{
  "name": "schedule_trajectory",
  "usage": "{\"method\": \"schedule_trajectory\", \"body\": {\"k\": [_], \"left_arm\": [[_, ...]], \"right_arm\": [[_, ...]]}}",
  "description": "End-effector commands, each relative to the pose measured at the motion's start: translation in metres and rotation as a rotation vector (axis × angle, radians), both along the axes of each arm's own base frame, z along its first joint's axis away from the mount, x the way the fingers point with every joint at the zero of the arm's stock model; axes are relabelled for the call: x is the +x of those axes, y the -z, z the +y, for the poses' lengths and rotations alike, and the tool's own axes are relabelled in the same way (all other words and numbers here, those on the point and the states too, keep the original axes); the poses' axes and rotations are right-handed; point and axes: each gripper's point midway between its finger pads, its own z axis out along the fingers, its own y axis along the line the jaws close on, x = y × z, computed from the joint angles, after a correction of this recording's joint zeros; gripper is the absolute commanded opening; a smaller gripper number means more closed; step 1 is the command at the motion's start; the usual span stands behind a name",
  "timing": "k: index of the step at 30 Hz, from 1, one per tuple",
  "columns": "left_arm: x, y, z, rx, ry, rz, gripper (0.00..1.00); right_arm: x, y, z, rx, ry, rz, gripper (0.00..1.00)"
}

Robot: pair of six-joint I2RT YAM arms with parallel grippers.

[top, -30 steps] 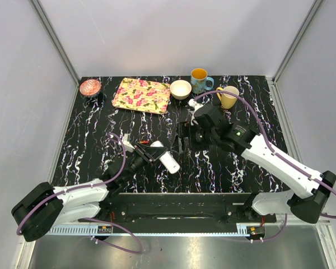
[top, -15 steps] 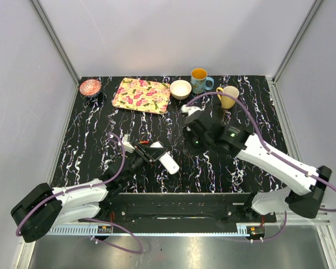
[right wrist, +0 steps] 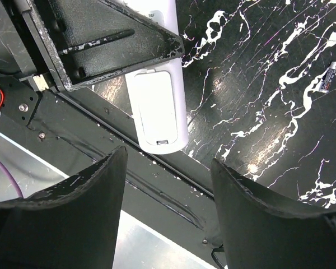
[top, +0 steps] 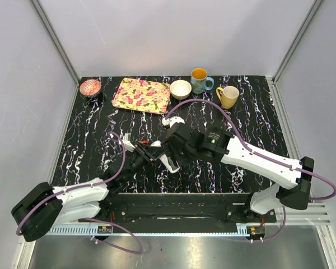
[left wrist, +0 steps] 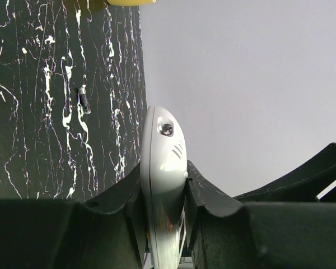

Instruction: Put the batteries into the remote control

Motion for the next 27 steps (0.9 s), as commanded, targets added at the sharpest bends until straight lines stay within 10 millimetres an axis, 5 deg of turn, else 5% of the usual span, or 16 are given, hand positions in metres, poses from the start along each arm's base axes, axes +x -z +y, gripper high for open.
{"method": "schedule_trajectory", "body": {"k": [1,15,27], "left_arm": [[0.004,-0.038,-0.004,-0.088,0.0,-0.071,0.0],[-0.001,-0.042,-0.008,-0.104,0.034,-0.086,0.0],[-0.003,-0.044,-0.007,-0.11,0.038,-0.092,0.0]], "right_arm": [[0.007,-0.002,0.01,0.012,0.024,-0.035,0.68],[0.016,0.014,0.025,-0.017,0.003,-0.048,0.64],[0.017,0.023,0.03,-0.034,-0.025,-0.037,0.44]]}}
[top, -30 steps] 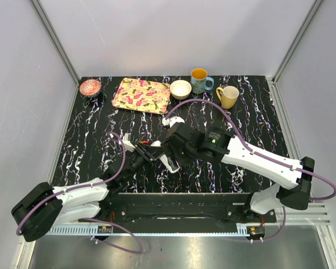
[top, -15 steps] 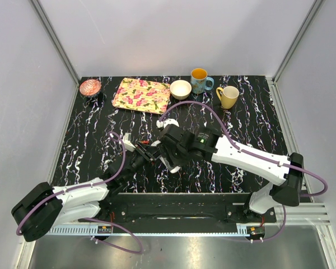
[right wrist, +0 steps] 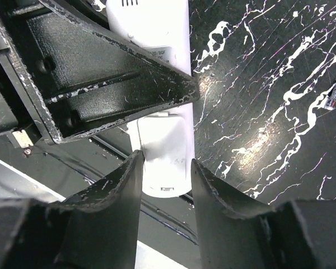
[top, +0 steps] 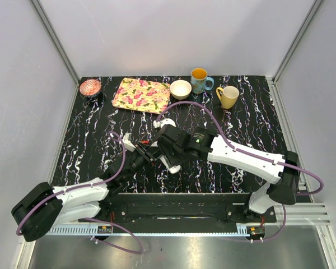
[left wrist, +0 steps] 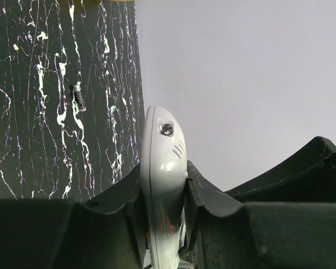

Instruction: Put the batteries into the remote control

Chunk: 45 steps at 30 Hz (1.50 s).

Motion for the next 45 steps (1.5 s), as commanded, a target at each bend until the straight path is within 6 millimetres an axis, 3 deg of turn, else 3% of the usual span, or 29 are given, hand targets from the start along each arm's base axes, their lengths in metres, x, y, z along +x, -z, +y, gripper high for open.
{"method": "schedule_trajectory", "body": {"k": [1,16,18,19,24,25,26,27,30,34,39,43,45], "left_arm": [[0.0,-0.041,-0.004,-0.102,0.016,-0.084,0.0],[0.001,-0.039,-0.005,-0.1,0.015,-0.082,0.0],[0.001,-0.038,-0.005,-0.099,0.015,-0.081,0.0],[0.0,-0.037,-0.005,-0.096,0.016,-0.079,0.0],[0.001,-0.035,-0.004,-0.094,0.013,-0.075,0.0],[0.0,-0.035,-0.005,-0.095,0.015,-0.076,0.0],[0.0,-0.035,-0.005,-0.094,0.015,-0.075,0.0],[0.001,-0.035,-0.004,-0.094,0.013,-0.077,0.0],[0.0,-0.035,-0.005,-0.094,0.015,-0.075,0.0],[0.001,-0.034,-0.005,-0.092,0.015,-0.075,0.0],[0.0,-0.034,-0.005,-0.094,0.016,-0.075,0.0],[0.0,-0.034,-0.004,-0.096,0.017,-0.077,0.0],[0.0,-0.034,-0.004,-0.098,0.017,-0.076,0.0]], "right_arm": [[0.003,-0.006,0.009,0.023,-0.015,-0.03,0.42],[0.0,-0.008,0.001,0.009,-0.012,-0.024,0.21],[0.001,-0.008,0.0,0.007,-0.007,-0.025,0.13],[0.001,-0.01,0.0,0.011,-0.007,-0.029,0.01],[0.003,-0.017,0.001,0.031,0.002,-0.043,0.0],[0.001,-0.018,0.002,0.037,-0.002,-0.04,0.05],[0.001,-0.02,0.002,0.044,-0.001,-0.042,0.3],[0.001,-0.021,0.003,0.05,0.001,-0.041,0.39],[0.002,-0.026,0.004,0.064,0.007,-0.045,0.57],[0.001,-0.028,0.004,0.075,0.005,-0.041,0.71],[-0.002,-0.027,0.006,0.078,-0.008,-0.025,0.69],[-0.005,-0.022,0.008,0.072,-0.022,-0.005,0.52],[-0.005,-0.022,0.007,0.07,-0.022,-0.007,0.49]]}}
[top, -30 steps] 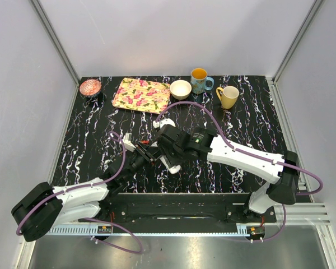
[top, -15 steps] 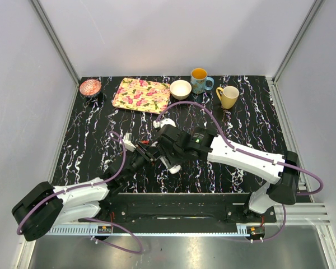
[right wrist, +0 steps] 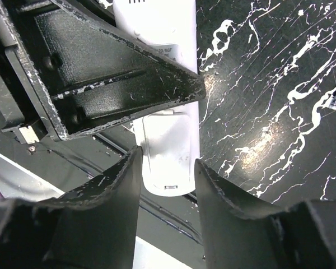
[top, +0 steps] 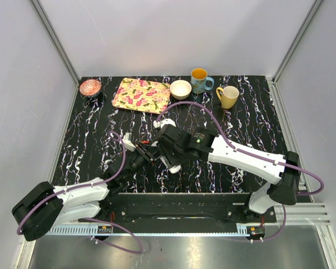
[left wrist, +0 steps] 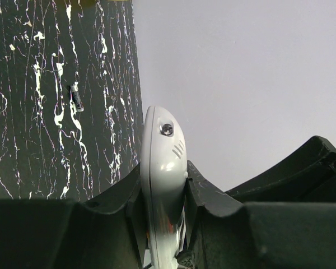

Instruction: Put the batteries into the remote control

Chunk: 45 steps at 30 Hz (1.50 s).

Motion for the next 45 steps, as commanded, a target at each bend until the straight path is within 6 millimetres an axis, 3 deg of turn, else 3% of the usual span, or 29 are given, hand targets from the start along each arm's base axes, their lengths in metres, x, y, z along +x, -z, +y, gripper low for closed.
{"method": "schedule_trajectory", "body": {"k": [1,12,16,18,21,23,29,32,35,36,43,45], "left_arm": [[0.0,-0.033,-0.003,-0.093,0.012,-0.072,0.0],[0.0,-0.035,-0.004,-0.092,0.016,-0.076,0.0],[0.0,-0.035,-0.005,-0.091,0.018,-0.077,0.0],[0.0,-0.035,-0.005,-0.089,0.018,-0.076,0.0],[0.0,-0.036,-0.005,-0.088,0.019,-0.079,0.0],[0.0,-0.037,-0.006,-0.088,0.022,-0.081,0.0],[0.0,-0.036,-0.007,-0.084,0.025,-0.081,0.0],[0.0,-0.037,-0.007,-0.081,0.025,-0.083,0.0],[0.0,-0.038,-0.007,-0.081,0.028,-0.086,0.0],[0.0,-0.039,-0.007,-0.083,0.028,-0.086,0.0],[-0.001,-0.038,-0.007,-0.085,0.028,-0.087,0.0],[-0.001,-0.038,-0.007,-0.086,0.028,-0.088,0.0]], "right_arm": [[-0.004,-0.021,0.006,0.061,-0.017,-0.013,0.48],[-0.004,-0.018,0.006,0.053,-0.018,-0.007,0.25],[-0.002,-0.02,0.002,0.039,-0.012,-0.017,0.22],[-0.002,-0.02,0.002,0.035,-0.01,-0.022,0.28],[0.0,-0.022,0.0,0.033,0.0,-0.032,0.49],[0.001,-0.02,-0.001,0.026,0.0,-0.035,0.56],[0.005,-0.025,-0.001,0.032,0.019,-0.053,0.74],[0.005,-0.031,0.0,0.054,0.022,-0.062,0.75],[0.002,-0.027,0.002,0.049,0.004,-0.042,0.58],[0.001,-0.027,0.002,0.054,0.0,-0.036,0.47],[-0.001,-0.028,0.002,0.063,-0.002,-0.032,0.15],[-0.001,-0.028,0.002,0.062,-0.003,-0.031,0.01]]}}
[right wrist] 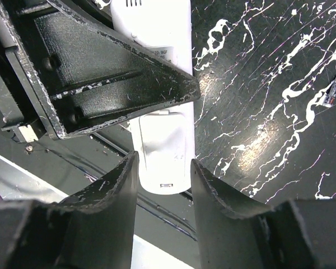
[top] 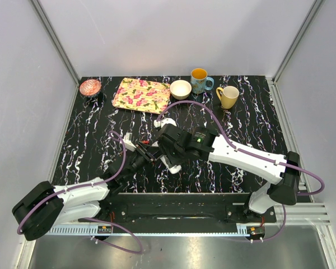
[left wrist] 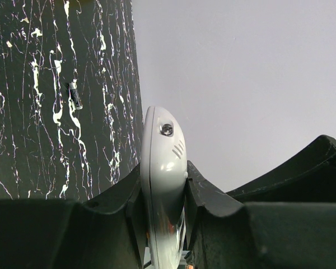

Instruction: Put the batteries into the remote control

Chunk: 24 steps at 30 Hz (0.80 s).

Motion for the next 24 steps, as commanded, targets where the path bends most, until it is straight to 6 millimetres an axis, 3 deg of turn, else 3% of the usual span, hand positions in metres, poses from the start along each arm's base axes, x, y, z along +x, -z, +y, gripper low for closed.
{"method": "schedule_trajectory", "body": {"k": [1,5,7,8,11,12,13,15,19,21,22,24], "left_arm": [[0.0,-0.038,-0.005,-0.084,0.016,-0.084,0.0],[0.0,-0.036,-0.004,-0.084,0.013,-0.082,0.0],[0.001,-0.035,-0.003,-0.081,0.007,-0.083,0.0],[0.001,-0.032,-0.001,-0.076,0.001,-0.077,0.0],[0.001,-0.023,0.005,-0.058,-0.012,-0.073,0.0],[0.001,-0.019,0.007,-0.047,-0.013,-0.069,0.0],[0.003,-0.017,0.011,-0.041,-0.024,-0.07,0.0],[0.002,-0.011,0.015,-0.032,-0.021,-0.066,0.0],[-0.002,0.002,0.021,-0.014,-0.028,-0.045,0.0],[-0.003,0.004,0.024,-0.021,-0.036,-0.038,0.0],[-0.004,0.004,0.027,-0.032,-0.046,-0.036,0.0],[-0.004,0.008,0.03,-0.015,-0.06,-0.025,0.0]], "right_arm": [[0.0,-0.024,0.005,0.07,-0.003,-0.027,0.0],[-0.002,-0.031,0.006,0.101,-0.006,-0.038,0.0],[0.003,-0.047,0.001,0.136,0.009,-0.087,0.0],[0.009,-0.058,-0.005,0.143,0.025,-0.133,0.0],[0.037,-0.11,-0.051,0.145,0.156,-0.377,0.0],[0.042,-0.133,-0.068,0.195,0.206,-0.456,0.54],[0.042,-0.125,-0.074,0.183,0.199,-0.462,0.76],[0.043,-0.126,-0.083,0.218,0.237,-0.472,0.99],[0.052,-0.089,-0.089,0.193,0.369,-0.458,1.0],[0.063,-0.084,-0.091,0.199,0.44,-0.504,1.0],[0.067,-0.071,-0.095,0.181,0.464,-0.509,1.0],[0.076,-0.072,-0.093,0.241,0.502,-0.528,1.0]]}}
